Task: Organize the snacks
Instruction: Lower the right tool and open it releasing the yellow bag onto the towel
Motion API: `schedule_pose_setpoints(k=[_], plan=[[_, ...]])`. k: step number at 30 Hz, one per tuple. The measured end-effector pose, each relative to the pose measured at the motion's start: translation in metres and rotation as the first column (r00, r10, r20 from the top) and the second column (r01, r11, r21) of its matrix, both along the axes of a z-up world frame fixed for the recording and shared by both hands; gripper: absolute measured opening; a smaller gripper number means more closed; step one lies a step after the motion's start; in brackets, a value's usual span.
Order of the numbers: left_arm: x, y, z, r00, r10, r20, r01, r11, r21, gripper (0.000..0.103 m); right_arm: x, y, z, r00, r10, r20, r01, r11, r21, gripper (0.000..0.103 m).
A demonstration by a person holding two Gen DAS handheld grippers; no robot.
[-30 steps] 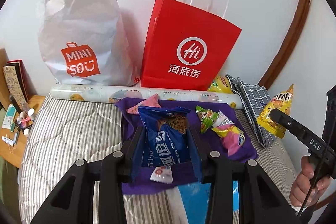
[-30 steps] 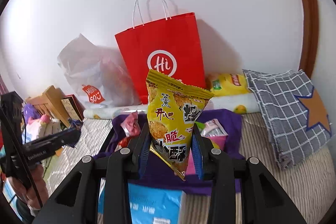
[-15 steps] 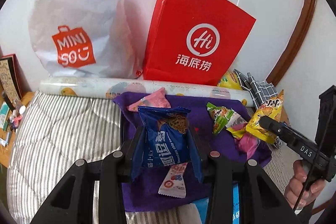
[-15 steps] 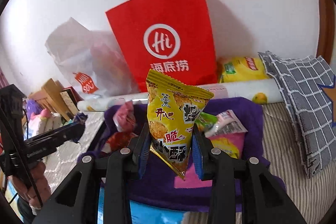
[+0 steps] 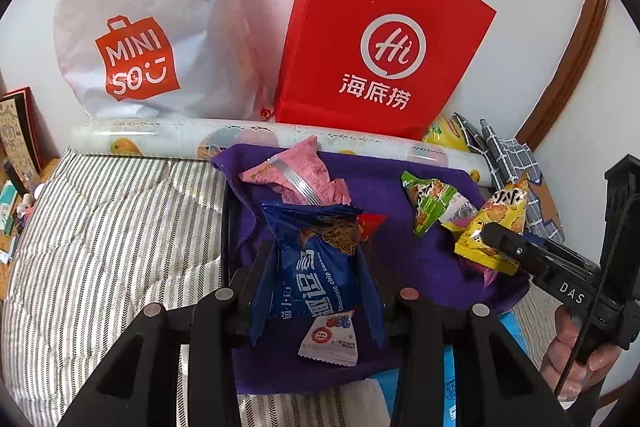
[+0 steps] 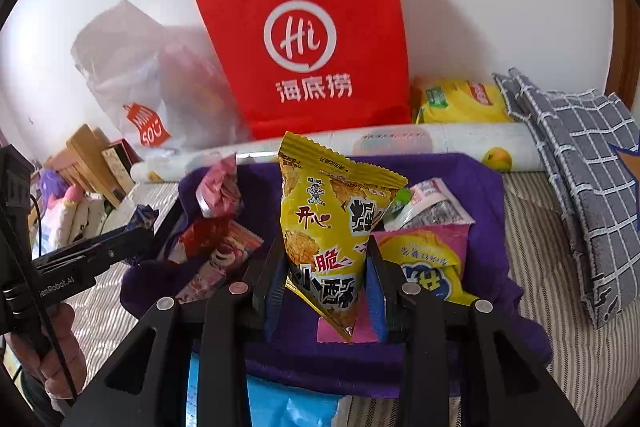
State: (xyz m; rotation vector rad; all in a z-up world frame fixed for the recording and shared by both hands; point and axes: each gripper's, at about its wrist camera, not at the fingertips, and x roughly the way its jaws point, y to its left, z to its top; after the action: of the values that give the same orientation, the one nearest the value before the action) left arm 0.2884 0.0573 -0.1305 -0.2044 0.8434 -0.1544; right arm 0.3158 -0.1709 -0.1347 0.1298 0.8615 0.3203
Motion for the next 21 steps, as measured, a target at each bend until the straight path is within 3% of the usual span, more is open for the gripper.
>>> schedule_pose_setpoints(k=[21], plan=[[0.009,-0.007,-0.023,0.997,-0.005,-0.079,0.006,1.000,0.018,0.038,0.001,0.014,-0.016,0.997,0.051,-0.054,-0.053,0.997,-0.048,0.037]])
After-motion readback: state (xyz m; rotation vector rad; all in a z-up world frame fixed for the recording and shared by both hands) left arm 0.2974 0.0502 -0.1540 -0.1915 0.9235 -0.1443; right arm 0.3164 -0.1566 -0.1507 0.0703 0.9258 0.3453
